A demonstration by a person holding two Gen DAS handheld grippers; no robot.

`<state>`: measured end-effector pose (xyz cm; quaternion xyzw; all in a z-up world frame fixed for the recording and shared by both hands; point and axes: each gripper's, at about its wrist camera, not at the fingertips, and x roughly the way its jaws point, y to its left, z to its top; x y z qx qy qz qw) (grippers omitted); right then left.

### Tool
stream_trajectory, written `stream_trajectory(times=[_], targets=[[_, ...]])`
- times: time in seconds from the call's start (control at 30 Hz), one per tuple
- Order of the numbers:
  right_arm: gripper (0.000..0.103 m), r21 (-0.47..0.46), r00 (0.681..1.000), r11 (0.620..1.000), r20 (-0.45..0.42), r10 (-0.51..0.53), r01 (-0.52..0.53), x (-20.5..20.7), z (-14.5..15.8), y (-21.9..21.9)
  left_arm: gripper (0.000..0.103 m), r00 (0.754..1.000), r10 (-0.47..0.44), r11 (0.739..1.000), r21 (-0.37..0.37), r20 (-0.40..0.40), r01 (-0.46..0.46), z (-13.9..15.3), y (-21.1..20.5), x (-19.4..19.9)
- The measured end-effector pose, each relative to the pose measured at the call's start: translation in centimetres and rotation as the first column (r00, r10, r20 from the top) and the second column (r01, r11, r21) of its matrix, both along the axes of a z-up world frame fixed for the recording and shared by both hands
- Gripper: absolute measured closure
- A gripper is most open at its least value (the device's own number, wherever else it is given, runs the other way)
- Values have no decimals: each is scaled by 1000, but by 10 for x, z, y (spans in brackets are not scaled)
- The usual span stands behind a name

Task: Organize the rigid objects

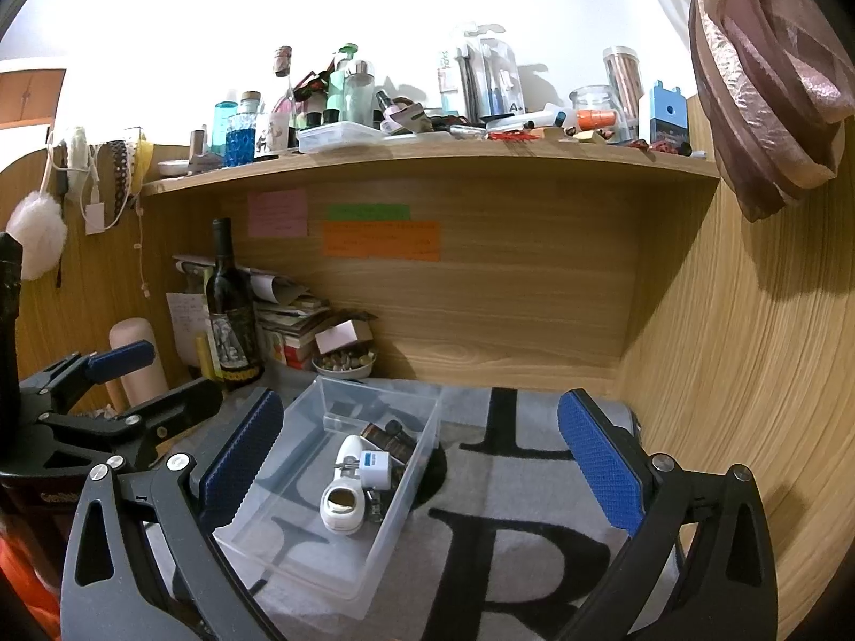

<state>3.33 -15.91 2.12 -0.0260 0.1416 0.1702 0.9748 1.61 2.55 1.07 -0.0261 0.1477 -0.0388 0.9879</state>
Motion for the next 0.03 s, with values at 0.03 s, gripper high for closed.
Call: stream_trajectory(times=[0.03], targets=[[0, 0, 1000, 1000, 0, 0, 0, 0, 0, 0, 0, 1000, 2, 1000, 1, 2, -2, 0, 0, 0]])
